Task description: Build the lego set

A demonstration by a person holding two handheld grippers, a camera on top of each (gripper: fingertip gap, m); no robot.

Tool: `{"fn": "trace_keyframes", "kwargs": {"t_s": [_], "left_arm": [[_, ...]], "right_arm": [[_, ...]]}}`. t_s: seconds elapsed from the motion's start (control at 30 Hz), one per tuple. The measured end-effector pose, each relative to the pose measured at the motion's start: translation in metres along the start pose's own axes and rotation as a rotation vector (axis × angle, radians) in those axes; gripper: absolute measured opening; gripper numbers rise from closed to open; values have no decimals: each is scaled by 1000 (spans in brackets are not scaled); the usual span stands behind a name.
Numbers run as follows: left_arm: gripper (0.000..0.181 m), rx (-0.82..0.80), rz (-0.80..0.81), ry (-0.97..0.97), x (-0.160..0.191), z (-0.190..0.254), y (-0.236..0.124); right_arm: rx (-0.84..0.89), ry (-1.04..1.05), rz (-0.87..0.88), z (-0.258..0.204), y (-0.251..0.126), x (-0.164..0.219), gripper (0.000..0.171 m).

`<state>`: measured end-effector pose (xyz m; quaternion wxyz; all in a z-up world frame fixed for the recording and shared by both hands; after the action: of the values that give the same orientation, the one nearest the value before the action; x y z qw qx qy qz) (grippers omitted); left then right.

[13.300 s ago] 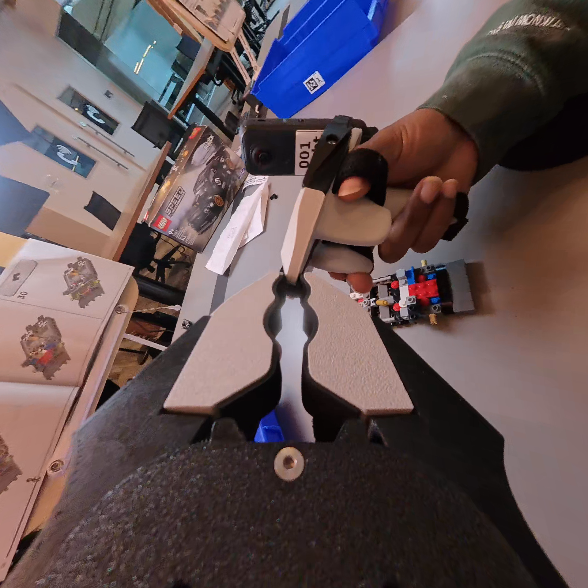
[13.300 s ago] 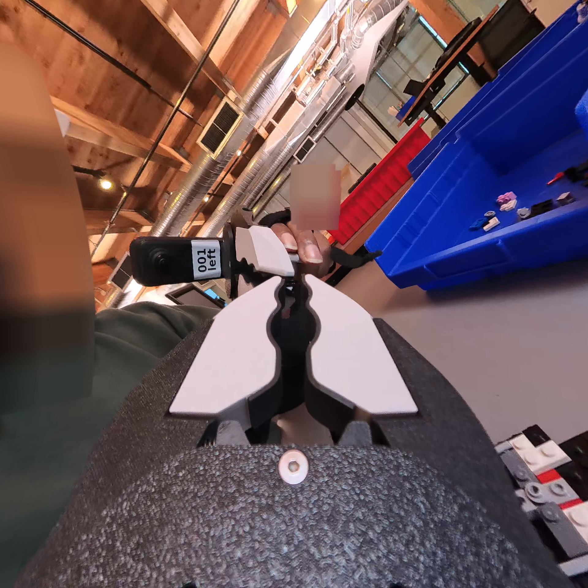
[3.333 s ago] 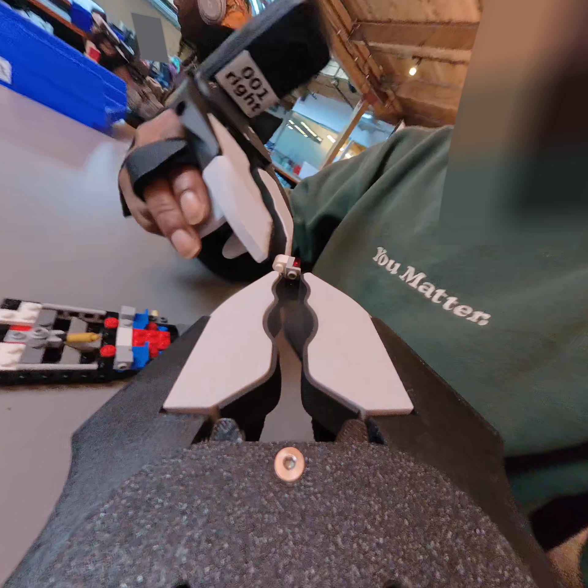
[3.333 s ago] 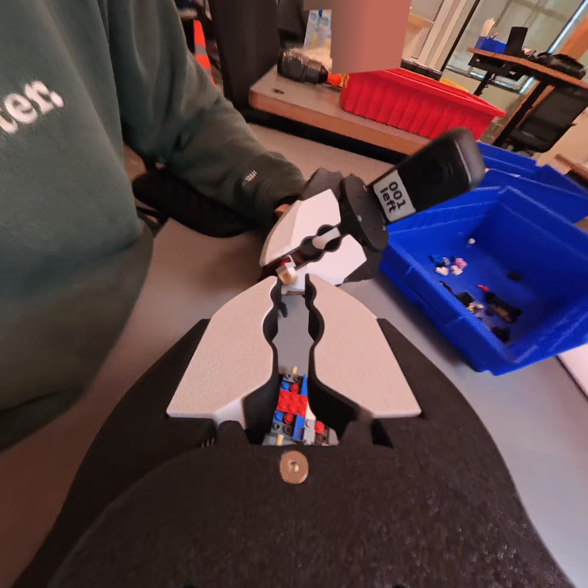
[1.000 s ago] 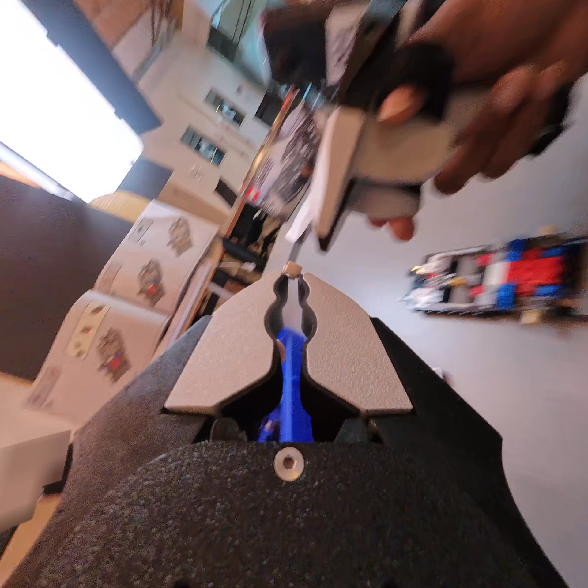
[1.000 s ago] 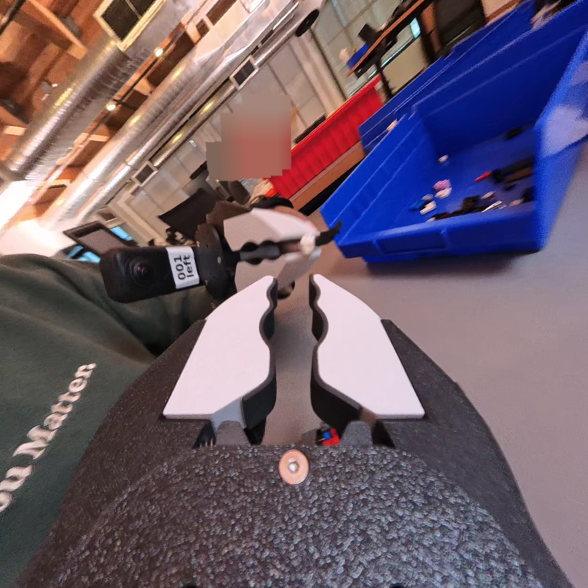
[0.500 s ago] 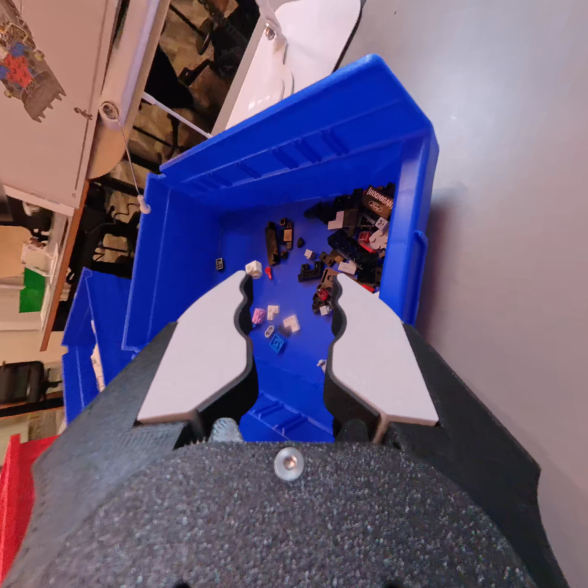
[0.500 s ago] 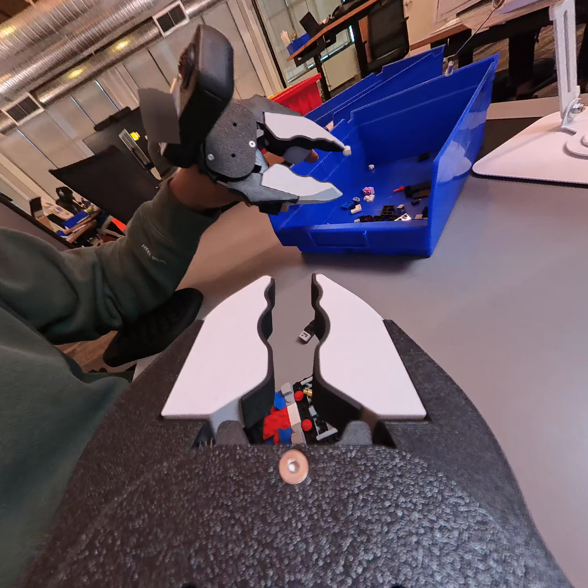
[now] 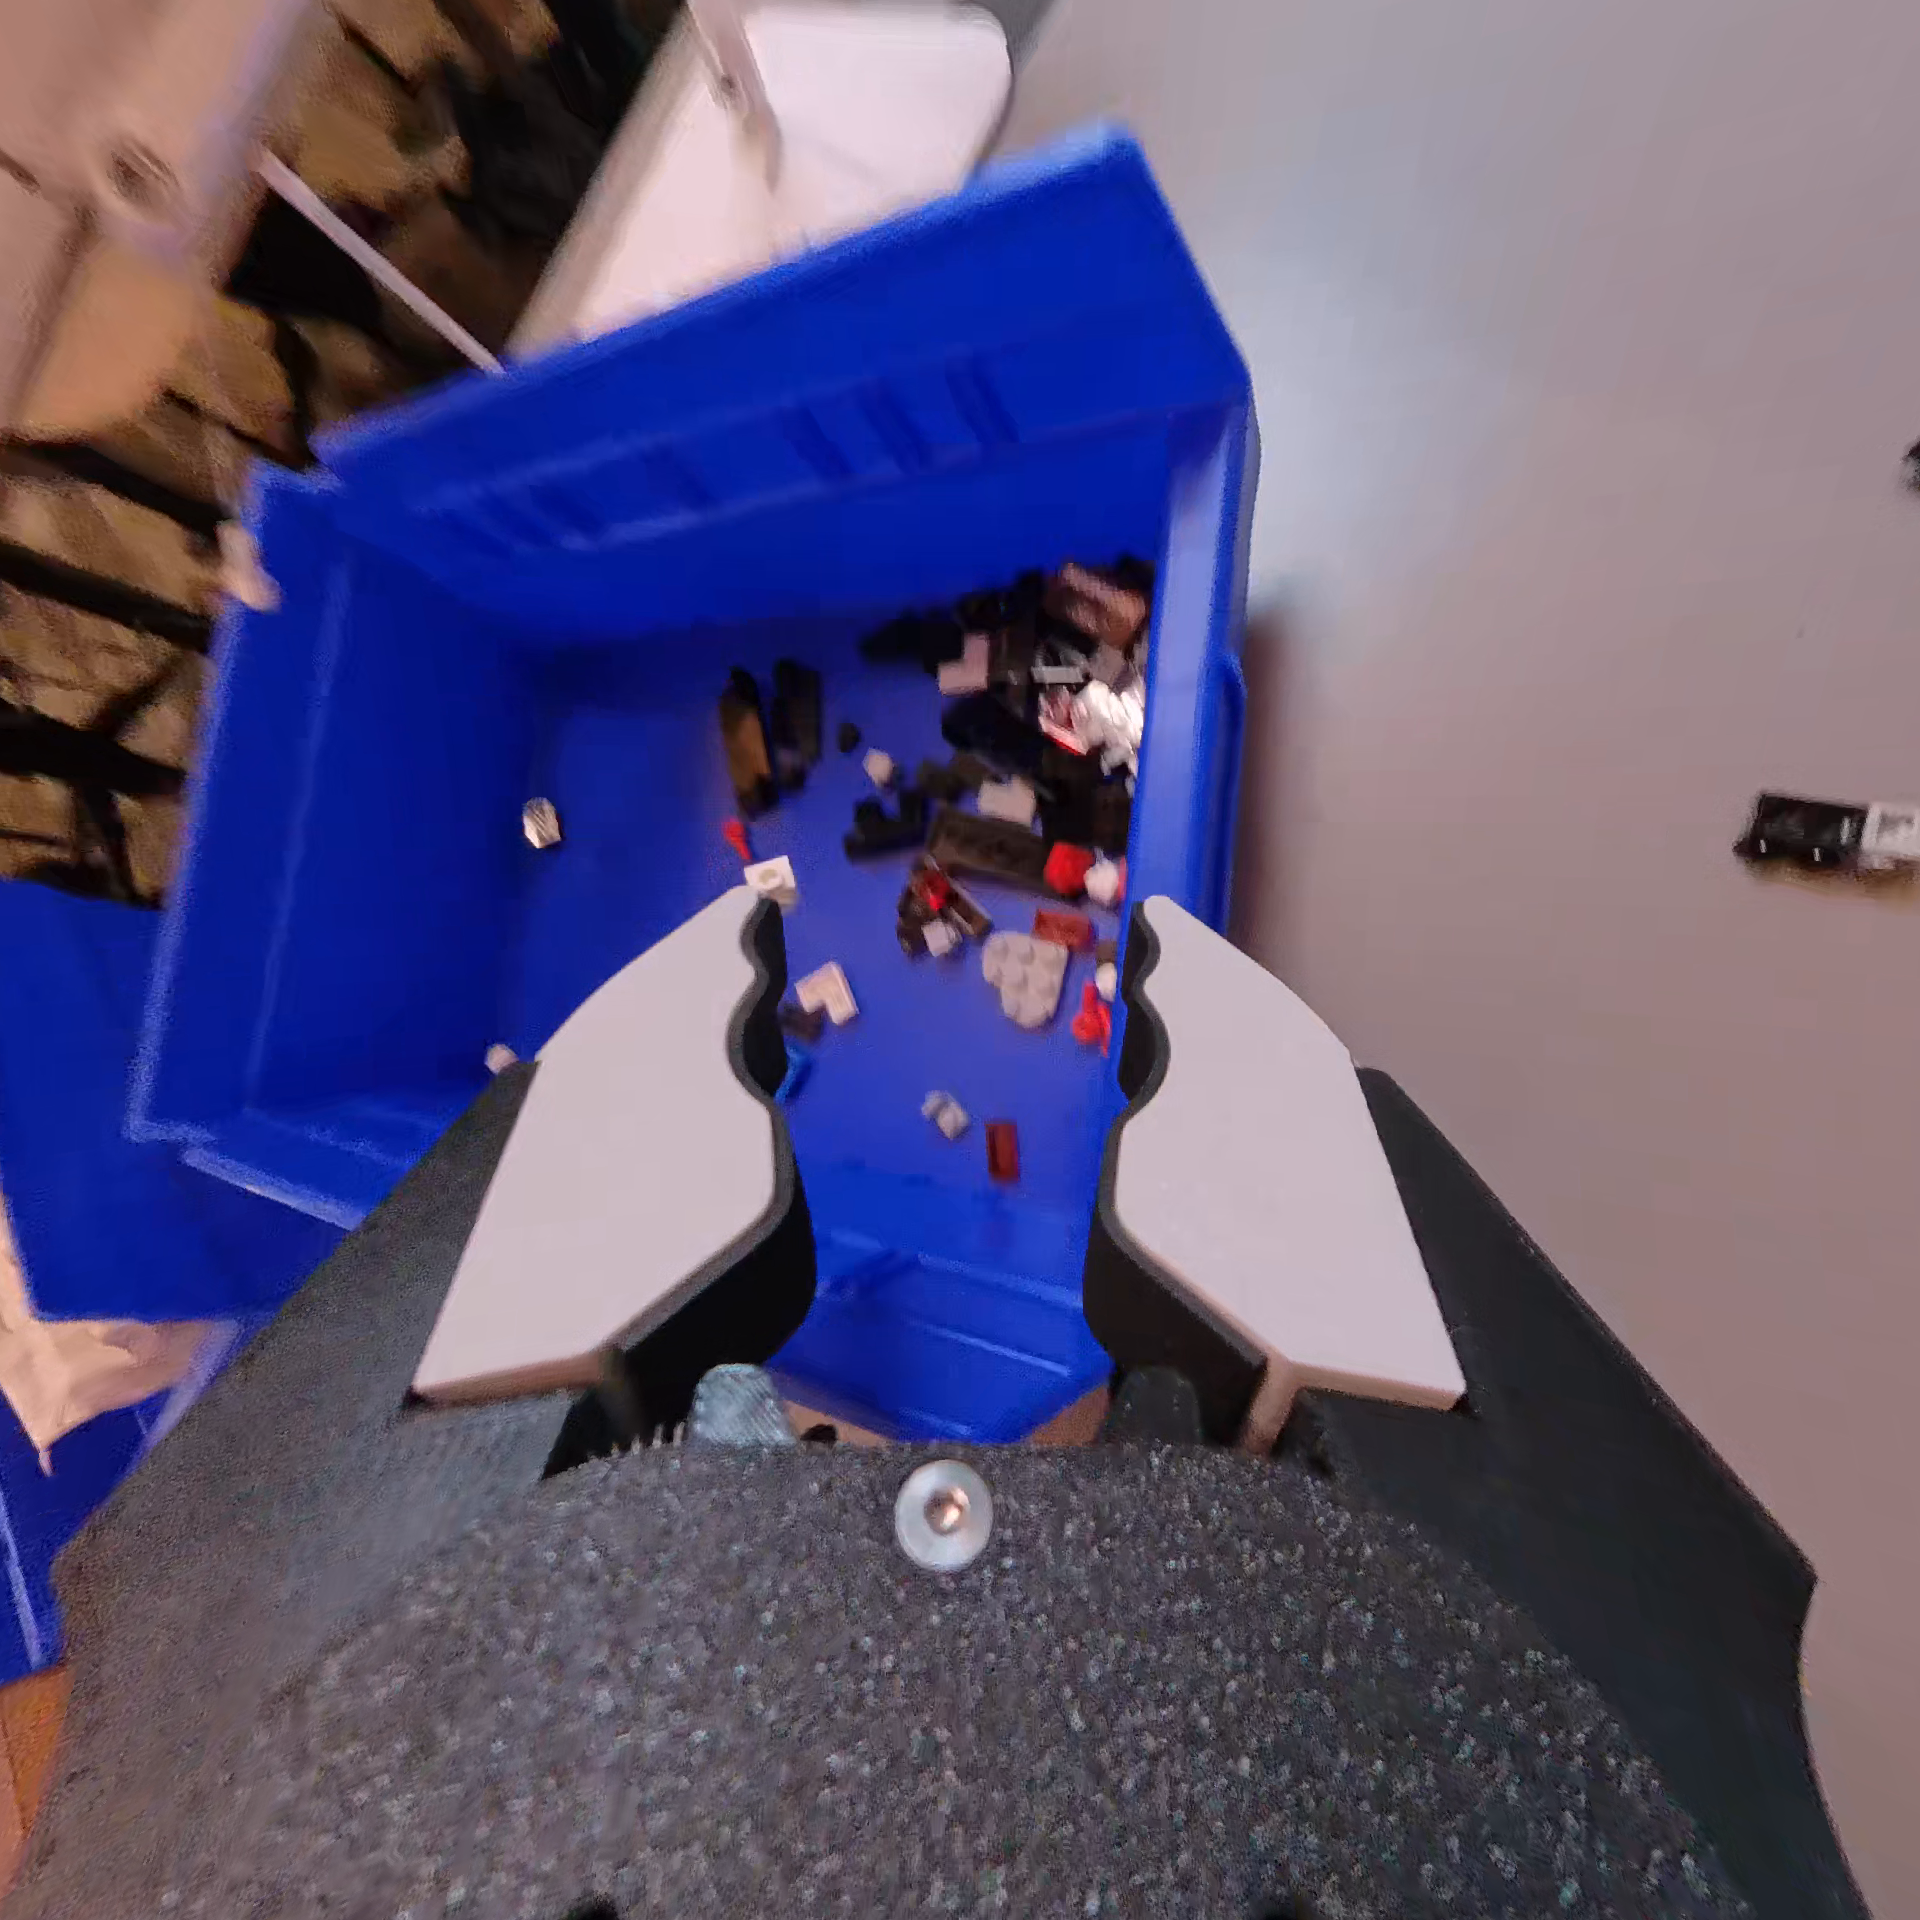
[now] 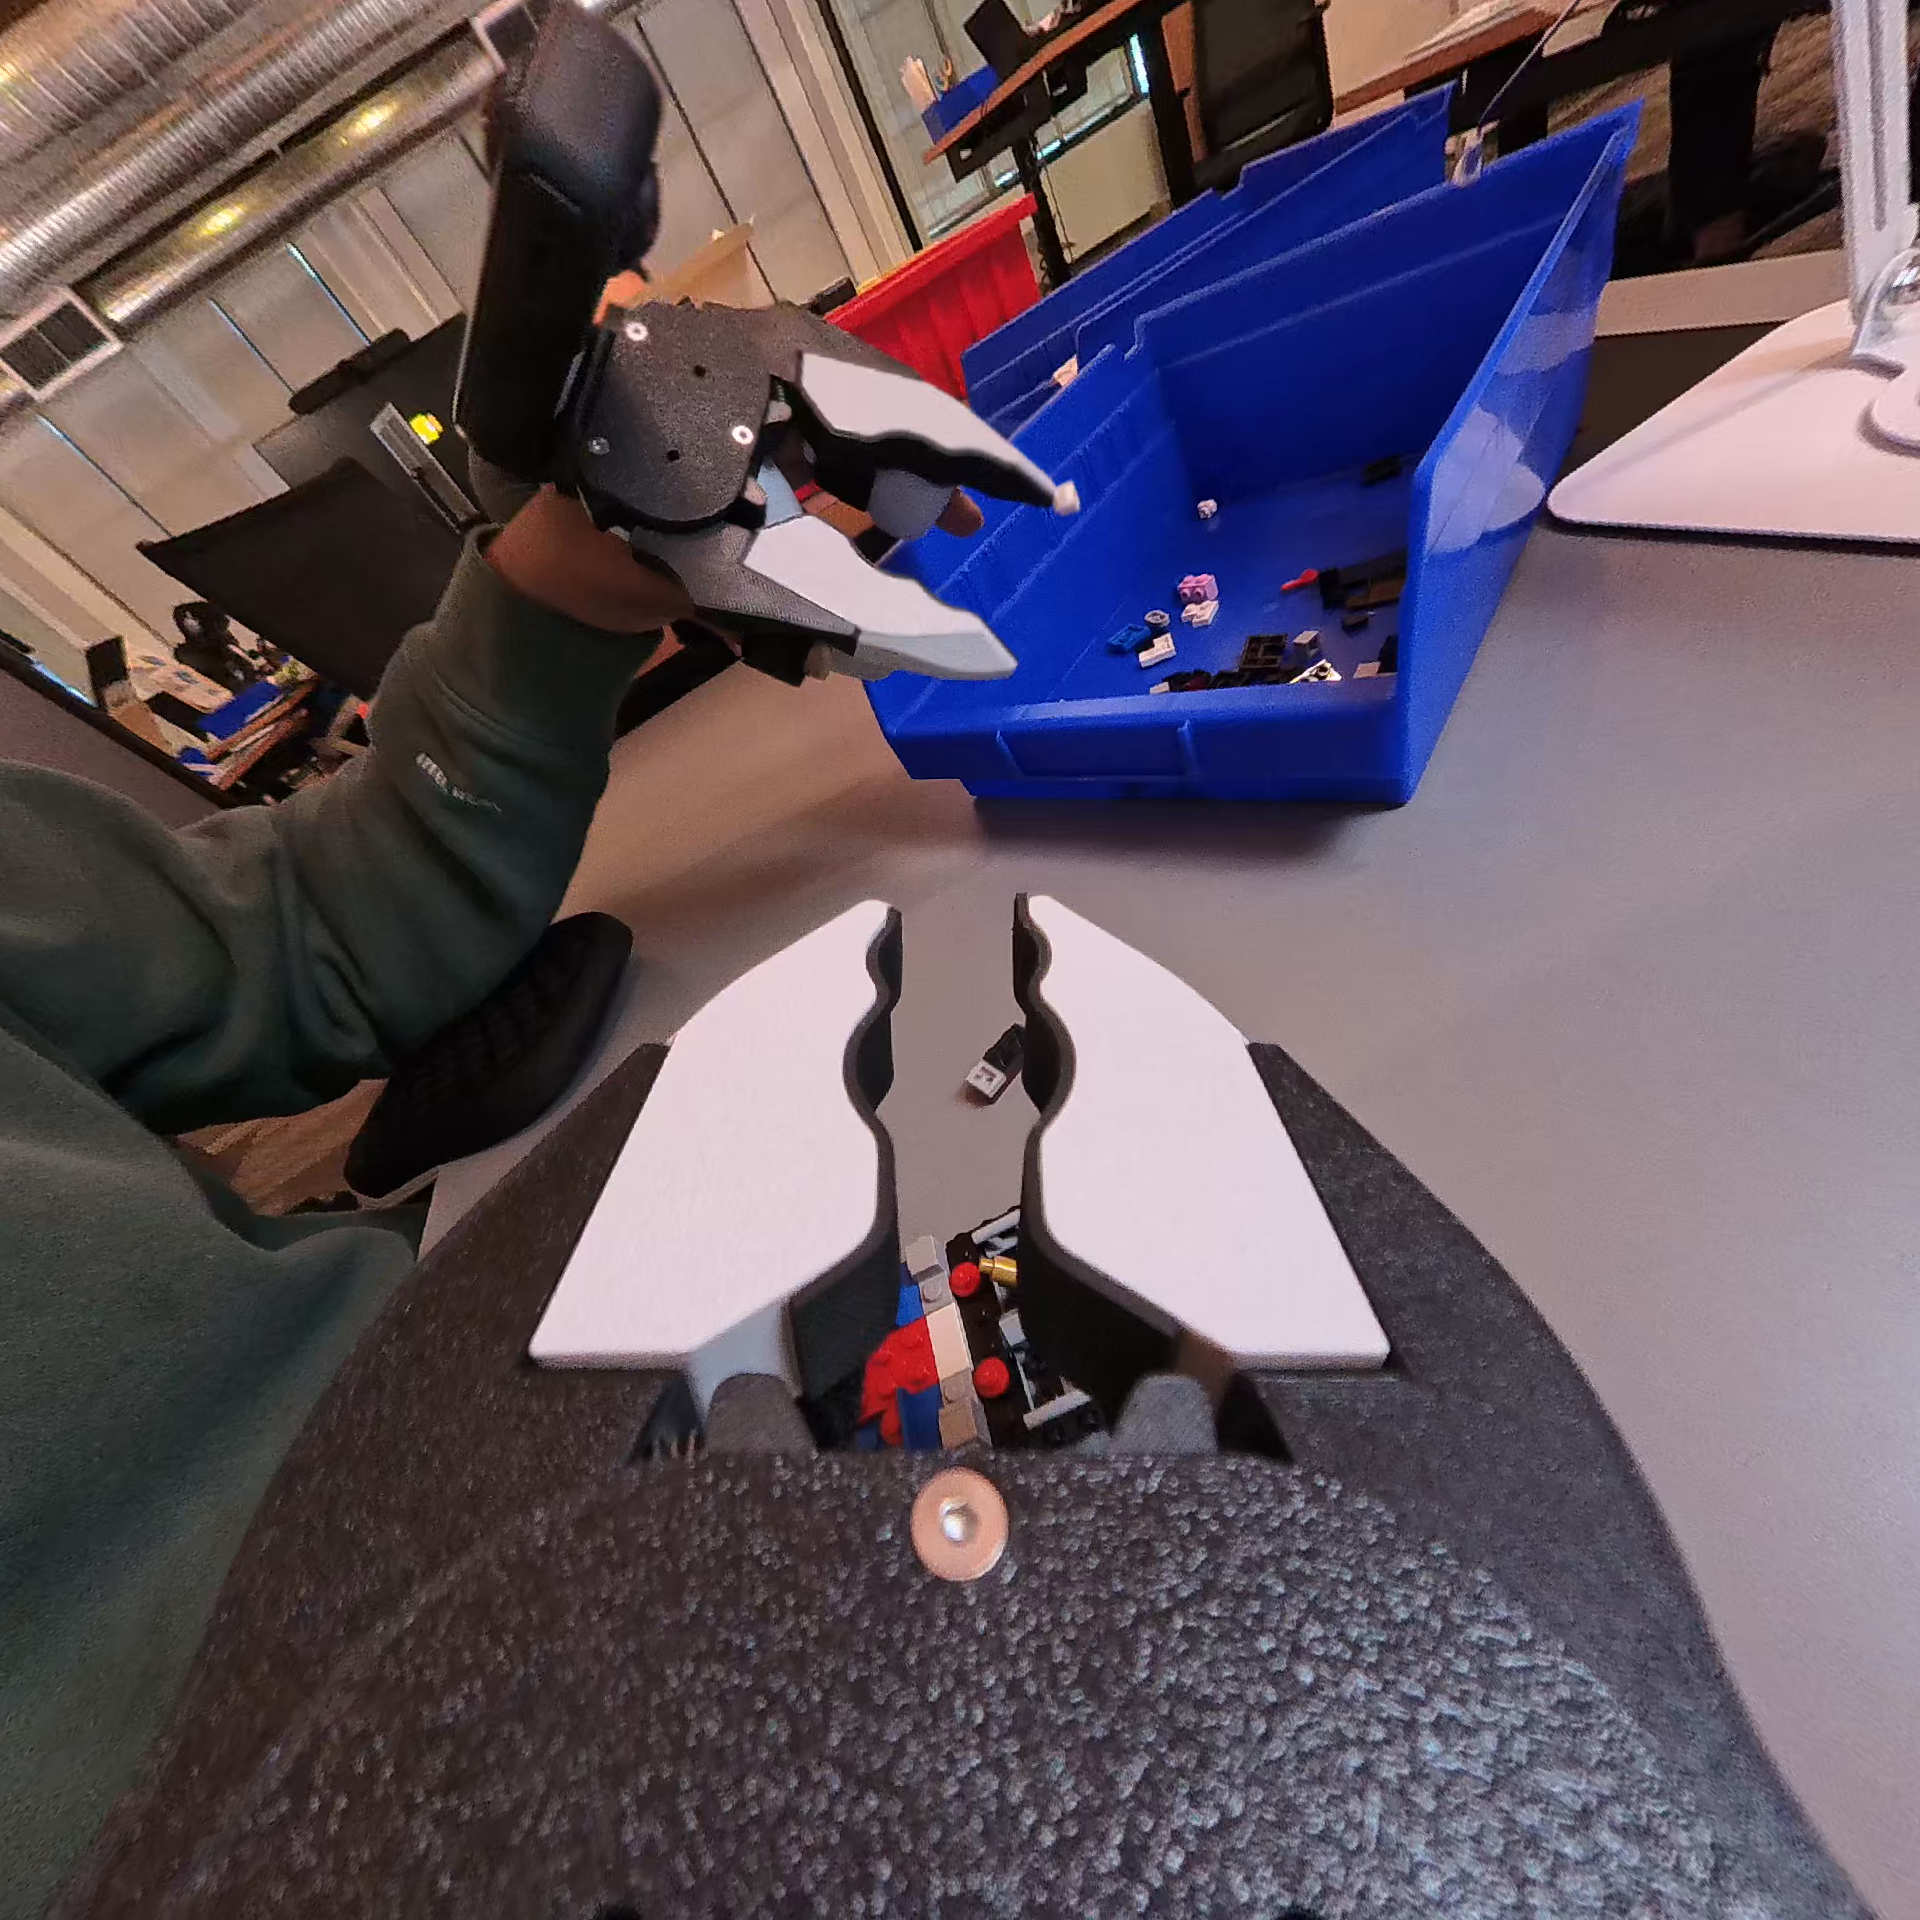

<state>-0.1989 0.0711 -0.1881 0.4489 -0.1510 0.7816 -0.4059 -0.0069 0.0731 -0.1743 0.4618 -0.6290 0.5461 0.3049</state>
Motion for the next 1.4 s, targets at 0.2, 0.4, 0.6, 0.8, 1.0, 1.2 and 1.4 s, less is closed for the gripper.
{"fn": "trace_keyframes", "kwargs": {"t_s": [0.2, 0.4, 0.6, 0.8, 1.0, 1.2, 1.4], "left_arm": [[64, 106, -185, 56, 18, 27, 14], [61, 199, -297, 130, 34, 49, 24], [54, 251, -43, 167, -9, 66, 11], [53, 622, -77, 101, -7, 152, 41], [25, 599, -89, 80, -6, 156, 59], [24, 476, 186, 254, -44, 151, 42], [24, 161, 640, 438, -108, 145, -14]], "right_arm": [[4, -3, -16, 1, 2, 4, 20], [1, -4, -20, 1, 1, 4, 20], [8, -14, -21, 1, 0, 3, 19], [23, -20, -33, 5, 2, 7, 19], [37, -55, -49, 5, 2, 9, 19], [19, -76, -103, 1, 6, 19, 21], [-163, 188, 28, -17, -4, -10, 30]]}}
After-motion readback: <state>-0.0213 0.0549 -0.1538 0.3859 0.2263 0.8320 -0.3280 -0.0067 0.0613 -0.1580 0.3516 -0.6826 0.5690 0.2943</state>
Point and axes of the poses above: each gripper's, where its closed fingertips meet, y out along the fingers, x out of its underside, z = x × y across the jaws, the point moved 1 cm from there along -y, back along the fingers, and after that the axes turned 13 degrees about x, right-handed, at the moved point
